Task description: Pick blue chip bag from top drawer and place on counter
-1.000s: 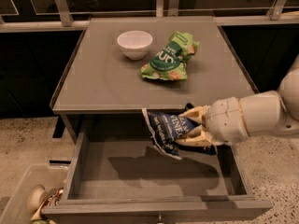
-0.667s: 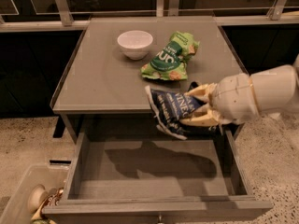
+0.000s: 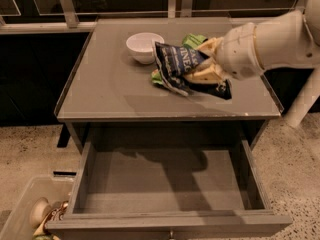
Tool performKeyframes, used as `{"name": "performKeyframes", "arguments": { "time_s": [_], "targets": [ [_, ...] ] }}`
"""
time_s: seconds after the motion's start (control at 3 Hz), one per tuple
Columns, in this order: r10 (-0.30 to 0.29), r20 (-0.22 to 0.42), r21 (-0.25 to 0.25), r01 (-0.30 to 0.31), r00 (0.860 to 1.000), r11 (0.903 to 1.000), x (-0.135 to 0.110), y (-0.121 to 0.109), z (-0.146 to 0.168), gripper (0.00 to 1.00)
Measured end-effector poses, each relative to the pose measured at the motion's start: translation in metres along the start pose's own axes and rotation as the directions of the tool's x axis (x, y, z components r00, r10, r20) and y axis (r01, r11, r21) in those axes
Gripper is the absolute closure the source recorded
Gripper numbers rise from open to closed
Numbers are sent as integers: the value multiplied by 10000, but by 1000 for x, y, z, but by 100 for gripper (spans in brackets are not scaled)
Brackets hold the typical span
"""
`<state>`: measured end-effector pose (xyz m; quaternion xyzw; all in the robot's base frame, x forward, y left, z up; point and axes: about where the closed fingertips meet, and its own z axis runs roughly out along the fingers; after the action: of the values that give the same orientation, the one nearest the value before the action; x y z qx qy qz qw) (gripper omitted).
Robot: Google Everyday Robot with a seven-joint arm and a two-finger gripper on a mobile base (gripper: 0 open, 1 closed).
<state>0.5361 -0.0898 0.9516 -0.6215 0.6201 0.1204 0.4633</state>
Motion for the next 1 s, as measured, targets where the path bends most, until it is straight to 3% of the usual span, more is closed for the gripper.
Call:
{"name": "performKeyframes", "arguments": {
  "time_s": [0.33,0.67,1.0],
  "targets": [
    [-85,-1232,1118,224,9923,9935,-11,-44,23,100],
    [-52,-2204,1604,415,9754,9862,-15,-64,54,100],
    [140,-3342,1245,294,9424,9918,11,-57,94,100]
  ]
}}
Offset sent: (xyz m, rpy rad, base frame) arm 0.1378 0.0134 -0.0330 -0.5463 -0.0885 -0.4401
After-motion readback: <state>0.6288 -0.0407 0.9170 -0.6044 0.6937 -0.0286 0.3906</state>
